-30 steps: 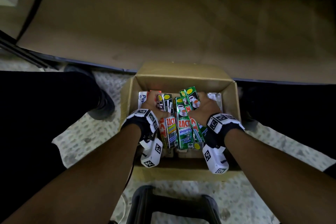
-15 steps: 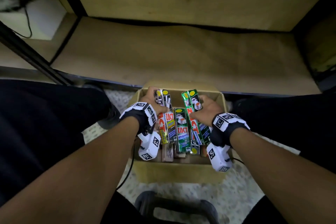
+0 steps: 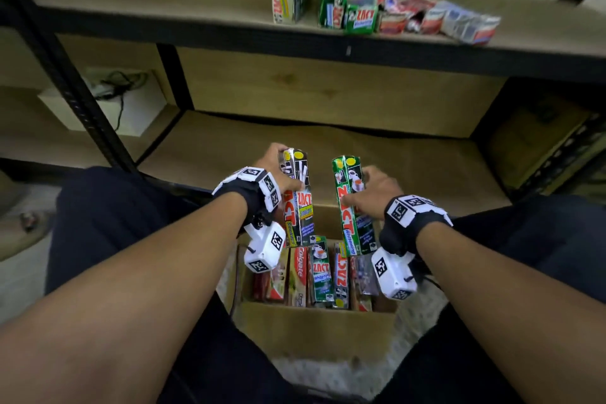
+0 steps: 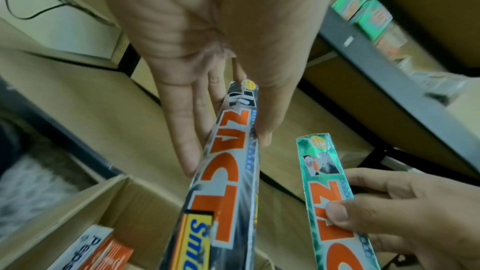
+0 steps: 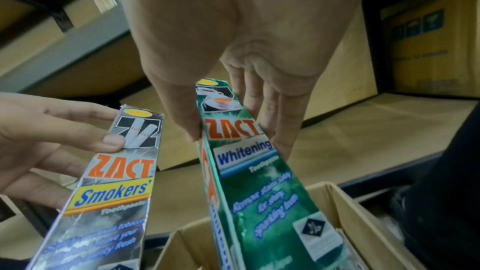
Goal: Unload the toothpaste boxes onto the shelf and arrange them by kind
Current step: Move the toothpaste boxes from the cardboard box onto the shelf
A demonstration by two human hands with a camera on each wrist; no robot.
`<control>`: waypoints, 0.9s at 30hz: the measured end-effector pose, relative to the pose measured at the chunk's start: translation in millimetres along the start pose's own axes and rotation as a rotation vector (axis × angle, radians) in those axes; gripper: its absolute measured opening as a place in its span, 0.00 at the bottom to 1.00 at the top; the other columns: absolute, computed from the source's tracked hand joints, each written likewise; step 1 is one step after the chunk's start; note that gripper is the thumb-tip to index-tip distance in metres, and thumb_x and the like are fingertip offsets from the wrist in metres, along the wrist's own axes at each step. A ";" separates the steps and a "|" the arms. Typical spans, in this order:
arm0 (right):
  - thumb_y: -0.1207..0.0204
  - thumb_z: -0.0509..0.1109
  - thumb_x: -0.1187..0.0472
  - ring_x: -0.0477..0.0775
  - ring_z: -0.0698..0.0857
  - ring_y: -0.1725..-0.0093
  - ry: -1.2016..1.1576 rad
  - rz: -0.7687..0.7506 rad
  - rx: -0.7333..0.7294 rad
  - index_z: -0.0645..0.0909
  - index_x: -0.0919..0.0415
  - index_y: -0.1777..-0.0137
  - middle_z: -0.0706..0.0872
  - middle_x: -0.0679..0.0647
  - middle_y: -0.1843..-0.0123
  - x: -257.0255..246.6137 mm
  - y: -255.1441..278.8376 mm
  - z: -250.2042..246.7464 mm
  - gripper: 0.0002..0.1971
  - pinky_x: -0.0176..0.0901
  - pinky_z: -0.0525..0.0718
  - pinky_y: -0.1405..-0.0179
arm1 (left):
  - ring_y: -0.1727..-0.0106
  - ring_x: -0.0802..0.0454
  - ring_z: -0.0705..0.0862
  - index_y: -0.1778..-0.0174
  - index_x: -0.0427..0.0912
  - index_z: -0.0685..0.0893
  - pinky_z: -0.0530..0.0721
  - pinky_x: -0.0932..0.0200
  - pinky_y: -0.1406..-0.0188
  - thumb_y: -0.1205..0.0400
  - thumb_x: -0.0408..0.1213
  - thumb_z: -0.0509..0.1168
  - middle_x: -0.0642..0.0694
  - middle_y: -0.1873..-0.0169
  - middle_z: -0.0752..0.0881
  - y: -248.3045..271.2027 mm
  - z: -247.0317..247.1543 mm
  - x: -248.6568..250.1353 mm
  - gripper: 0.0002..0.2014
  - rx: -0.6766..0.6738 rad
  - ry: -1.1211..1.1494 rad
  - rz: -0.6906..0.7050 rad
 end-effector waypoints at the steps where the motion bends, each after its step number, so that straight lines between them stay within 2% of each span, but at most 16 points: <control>1: 0.35 0.82 0.53 0.51 0.88 0.52 -0.006 -0.013 0.019 0.75 0.52 0.35 0.87 0.51 0.46 -7.3 5.6 -10.1 0.30 0.47 0.89 0.51 | 0.54 0.41 0.89 0.30 0.52 0.68 0.90 0.38 0.60 0.33 0.31 0.81 0.46 0.45 0.84 4.9 -5.6 11.0 0.40 0.013 0.001 0.022; 4: 0.36 0.83 0.54 0.50 0.90 0.54 -0.037 -0.040 0.066 0.75 0.54 0.33 0.88 0.51 0.47 -28.6 21.1 -42.1 0.32 0.45 0.90 0.55 | 0.55 0.39 0.90 0.32 0.54 0.68 0.89 0.34 0.65 0.34 0.30 0.82 0.46 0.49 0.85 19.6 -20.9 43.9 0.40 0.038 0.005 0.062; 8: 0.34 0.82 0.55 0.48 0.89 0.56 -0.029 -0.092 0.137 0.76 0.53 0.37 0.89 0.51 0.47 -57.3 42.3 -93.0 0.27 0.36 0.83 0.67 | 0.53 0.42 0.89 0.31 0.50 0.70 0.90 0.38 0.55 0.34 0.30 0.82 0.46 0.49 0.86 33.1 -37.7 96.8 0.39 0.064 -0.025 0.170; 10: 0.36 0.83 0.53 0.48 0.88 0.54 0.010 -0.124 0.172 0.76 0.53 0.35 0.88 0.51 0.44 -72.2 49.4 -118.5 0.30 0.37 0.83 0.64 | 0.53 0.43 0.89 0.29 0.50 0.71 0.90 0.41 0.53 0.34 0.32 0.82 0.47 0.50 0.86 36.6 -47.5 124.8 0.39 0.104 -0.059 0.225; 12: 0.37 0.84 0.50 0.49 0.86 0.49 0.059 -0.155 0.216 0.74 0.54 0.28 0.86 0.51 0.38 -87.2 52.8 -143.6 0.38 0.38 0.80 0.58 | 0.55 0.44 0.90 0.29 0.56 0.71 0.91 0.42 0.56 0.35 0.38 0.82 0.47 0.50 0.86 39.9 -58.6 155.0 0.40 0.146 -0.104 0.274; 14: 0.38 0.84 0.48 0.50 0.86 0.48 0.071 -0.173 0.250 0.71 0.54 0.24 0.85 0.51 0.37 -99.1 52.3 -169.7 0.42 0.39 0.80 0.58 | 0.56 0.44 0.90 0.27 0.58 0.68 0.91 0.43 0.57 0.33 0.41 0.81 0.46 0.47 0.85 40.8 -68.7 185.9 0.40 0.166 -0.151 0.317; 16: 0.37 0.84 0.49 0.48 0.85 0.51 0.059 -0.191 0.274 0.69 0.56 0.22 0.84 0.52 0.36 -111.4 48.5 -195.2 0.44 0.37 0.80 0.60 | 0.53 0.45 0.89 0.21 0.54 0.64 0.91 0.45 0.54 0.29 0.41 0.78 0.47 0.42 0.84 38.7 -78.5 217.7 0.42 0.187 -0.214 0.359; 19: 0.37 0.83 0.46 0.52 0.84 0.45 0.107 -0.194 0.320 0.67 0.55 0.20 0.82 0.53 0.31 -127.9 35.3 -228.2 0.46 0.40 0.82 0.52 | 0.45 0.44 0.87 0.16 0.49 0.60 0.89 0.46 0.47 0.27 0.42 0.77 0.47 0.36 0.82 30.7 -93.7 260.0 0.45 0.249 -0.286 0.421; 21: 0.38 0.83 0.44 0.52 0.86 0.48 0.152 -0.184 0.348 0.68 0.54 0.21 0.84 0.53 0.34 -139.9 25.2 -249.2 0.46 0.42 0.85 0.57 | 0.46 0.45 0.88 0.15 0.50 0.59 0.89 0.49 0.48 0.26 0.44 0.76 0.47 0.35 0.83 20.5 -105.4 283.1 0.46 0.282 -0.291 0.430; 23: 0.36 0.82 0.45 0.52 0.85 0.48 0.184 -0.176 0.361 0.68 0.55 0.22 0.84 0.54 0.34 -151.0 13.7 -268.7 0.44 0.40 0.82 0.65 | 0.50 0.47 0.89 0.15 0.52 0.57 0.88 0.55 0.55 0.25 0.44 0.75 0.50 0.40 0.84 8.6 -117.7 302.3 0.45 0.310 -0.294 0.443; 24: 0.36 0.82 0.45 0.53 0.84 0.49 0.199 -0.177 0.364 0.69 0.56 0.22 0.83 0.54 0.34 -156.7 7.7 -277.8 0.43 0.40 0.81 0.66 | 0.51 0.47 0.89 0.15 0.53 0.58 0.87 0.56 0.56 0.25 0.44 0.74 0.49 0.39 0.84 3.6 -124.5 310.8 0.44 0.328 -0.296 0.445; 27: 0.37 0.82 0.43 0.55 0.83 0.49 0.221 -0.143 0.386 0.71 0.57 0.24 0.83 0.55 0.39 -171.0 -14.9 -304.9 0.43 0.44 0.83 0.59 | 0.40 0.42 0.86 0.16 0.56 0.59 0.87 0.53 0.45 0.25 0.45 0.74 0.48 0.31 0.82 -18.6 -143.9 331.9 0.43 0.375 -0.360 0.454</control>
Point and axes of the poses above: each hand's wrist, its own y-axis away from the middle knuckle, its own z-axis out of the palm, x = y × z, the point moved 7 cm from there along -y, towards the middle knuckle
